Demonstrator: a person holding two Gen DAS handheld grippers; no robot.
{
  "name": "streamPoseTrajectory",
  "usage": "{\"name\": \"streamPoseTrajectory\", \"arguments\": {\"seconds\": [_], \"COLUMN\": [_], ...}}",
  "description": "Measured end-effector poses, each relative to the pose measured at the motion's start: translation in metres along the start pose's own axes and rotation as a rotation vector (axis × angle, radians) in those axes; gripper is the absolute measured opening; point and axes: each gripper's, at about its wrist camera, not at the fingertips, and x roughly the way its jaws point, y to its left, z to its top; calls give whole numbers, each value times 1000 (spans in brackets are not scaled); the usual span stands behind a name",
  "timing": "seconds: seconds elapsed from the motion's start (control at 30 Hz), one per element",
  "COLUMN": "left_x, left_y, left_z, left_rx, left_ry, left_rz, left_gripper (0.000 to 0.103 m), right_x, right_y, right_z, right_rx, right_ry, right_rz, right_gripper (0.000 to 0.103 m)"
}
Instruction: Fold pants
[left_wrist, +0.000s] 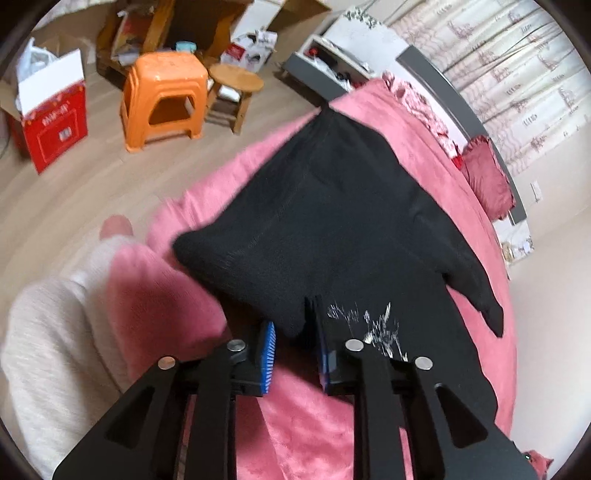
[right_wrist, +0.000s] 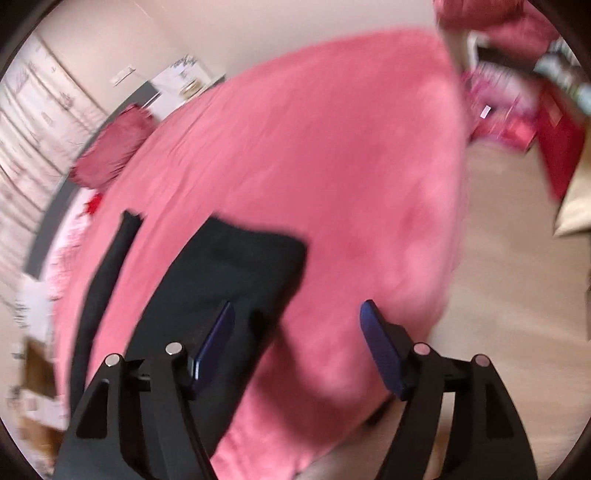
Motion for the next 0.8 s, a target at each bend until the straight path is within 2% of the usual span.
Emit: {"name": "streamPoseTrajectory", "arguments": {"seconds": [0.03, 0.07, 0.1, 0.13, 0.2, 0.23, 0.33, 0.43, 0.53, 0.7, 0.8], "left_x": [-4, -9, -14, -21, -31, -33, -32, -19, -3, 26, 40], "left_y": [-2, -2, -3, -4, -9, -13, -30, -43, -53, -63, -70], "left_z": [3, 5, 7, 9, 14, 15, 16, 12, 7, 8, 11], "left_rx": [5, 5, 3, 0, 16, 33, 133, 212, 255, 304, 295], "left_ry": [-21, -52, -83, -129, -198, -210, -233, -193, -126, -69, -55], "left_rz": [30, 61, 77, 81, 72, 75, 84, 87, 76, 95, 90], "left_gripper": [44, 56, 76, 82, 84, 89, 91, 91, 91, 91, 91], "right_x": [-6, -11, -14, -17, -18, -17, -10, 8, 25, 44, 52], "right_y": [6, 13, 21, 35, 60, 75, 129, 177, 214, 272, 295], "right_z": [3, 4, 3, 1, -9, -17, -53, -93, -124, -165, -181], "right_rx": [-19, -38, -60, -106, -218, -280, -477, -601, -660, -794, -855], "right_ry": [-33, -59, -75, -88, -97, -103, -92, -12, 41, 64, 48], "right_rz": [-31, -46, -50, -48, -37, -25, 40, 139, 202, 247, 273], "right_gripper": [81, 87, 89, 92, 96, 97, 101, 101, 101, 101, 101]}}
